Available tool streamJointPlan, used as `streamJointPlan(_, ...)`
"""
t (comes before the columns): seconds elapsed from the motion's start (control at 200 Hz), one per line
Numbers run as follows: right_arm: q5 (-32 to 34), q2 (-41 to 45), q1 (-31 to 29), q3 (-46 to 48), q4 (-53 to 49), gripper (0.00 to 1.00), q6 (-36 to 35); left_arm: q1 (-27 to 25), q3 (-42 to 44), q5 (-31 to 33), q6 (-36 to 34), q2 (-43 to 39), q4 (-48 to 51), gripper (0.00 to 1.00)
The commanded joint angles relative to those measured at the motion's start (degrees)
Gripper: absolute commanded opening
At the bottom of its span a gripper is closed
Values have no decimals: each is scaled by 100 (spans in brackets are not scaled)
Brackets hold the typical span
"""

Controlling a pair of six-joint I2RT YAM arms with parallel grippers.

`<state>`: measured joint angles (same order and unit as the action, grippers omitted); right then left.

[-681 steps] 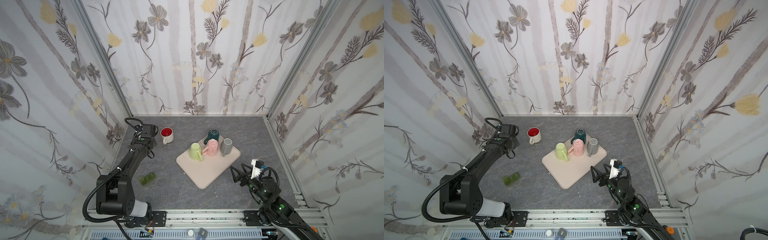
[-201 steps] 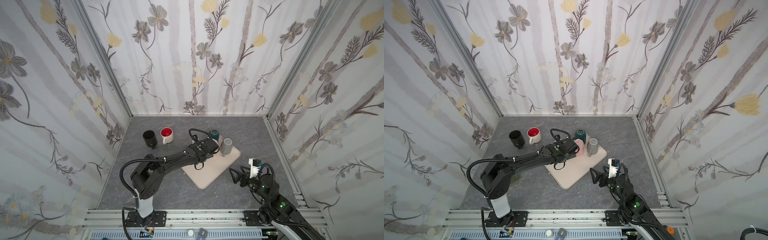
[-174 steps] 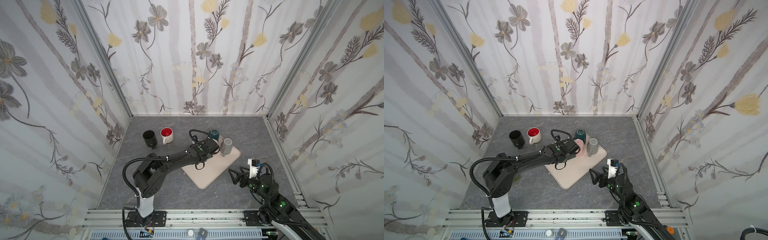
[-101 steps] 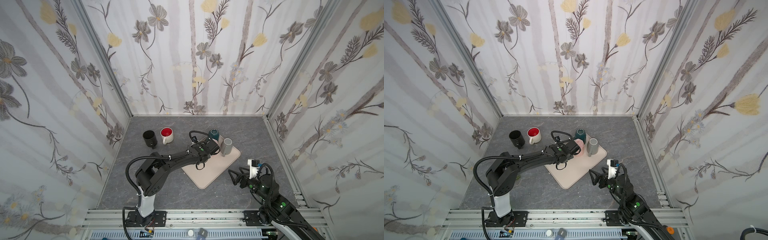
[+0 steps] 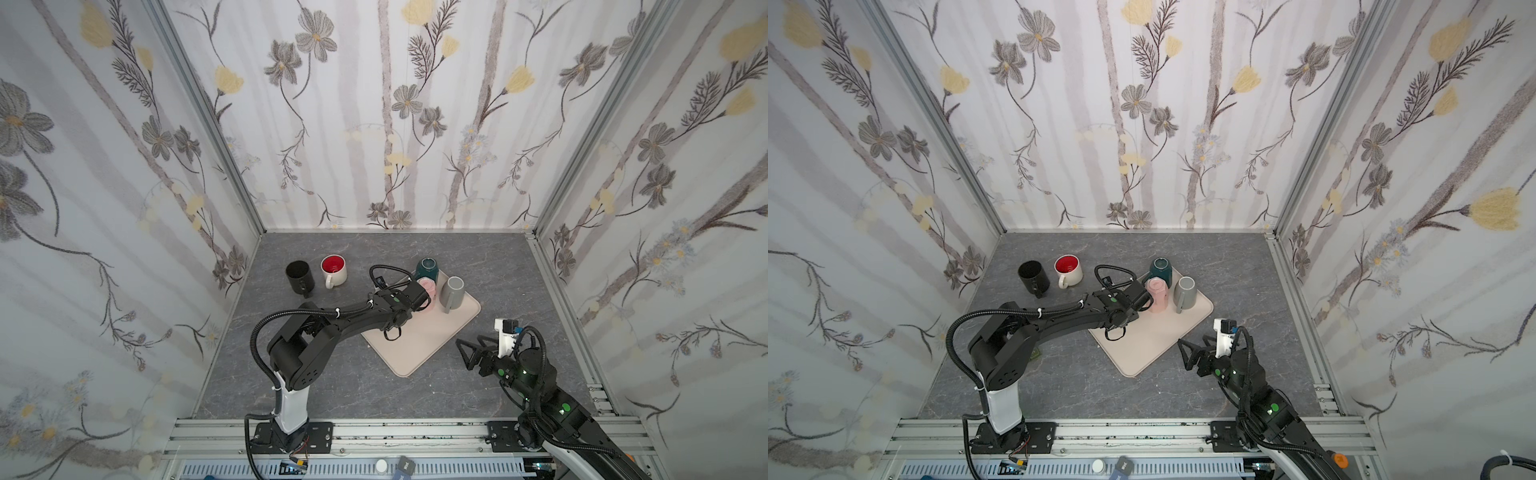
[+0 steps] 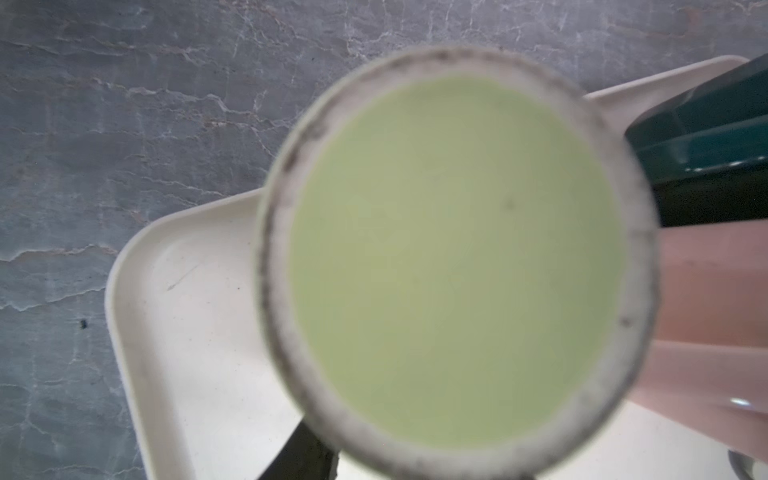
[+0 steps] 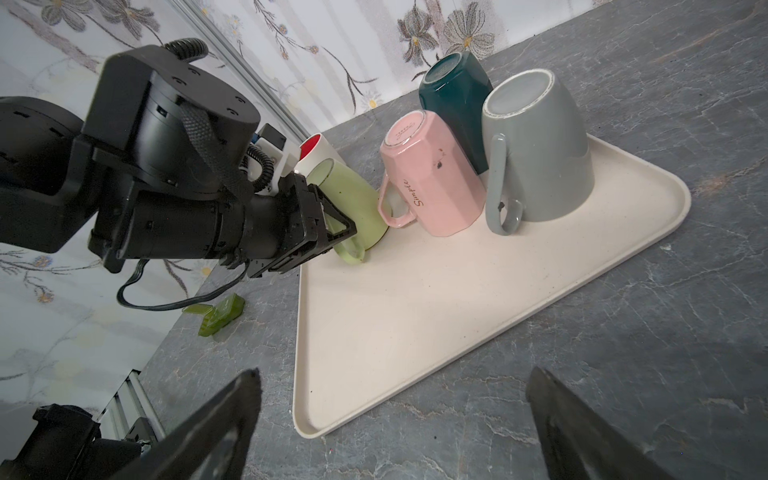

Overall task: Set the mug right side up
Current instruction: 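Lower the left gripper onto the light-green mug and close on it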

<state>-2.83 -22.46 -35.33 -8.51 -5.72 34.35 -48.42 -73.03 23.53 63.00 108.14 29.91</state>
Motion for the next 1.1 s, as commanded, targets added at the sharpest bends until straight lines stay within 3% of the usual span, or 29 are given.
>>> streamJointPlan(0.0,-67,13,-2,31,53,100,157,67,70,206,-54,-98,-160,42)
streamJointPlan(0.35,-30,31,-8,99,88,100,361,227,96,191,-384,-172,-248,36)
streamJointPlan(1.004,-4,-89,-1,185,245,100,640,311,83,144,-949,-143,-523,0)
streamJointPlan(1.094,-57,-149,-1,227,364,100,712,310,116,144,-1054,-244,-548,0)
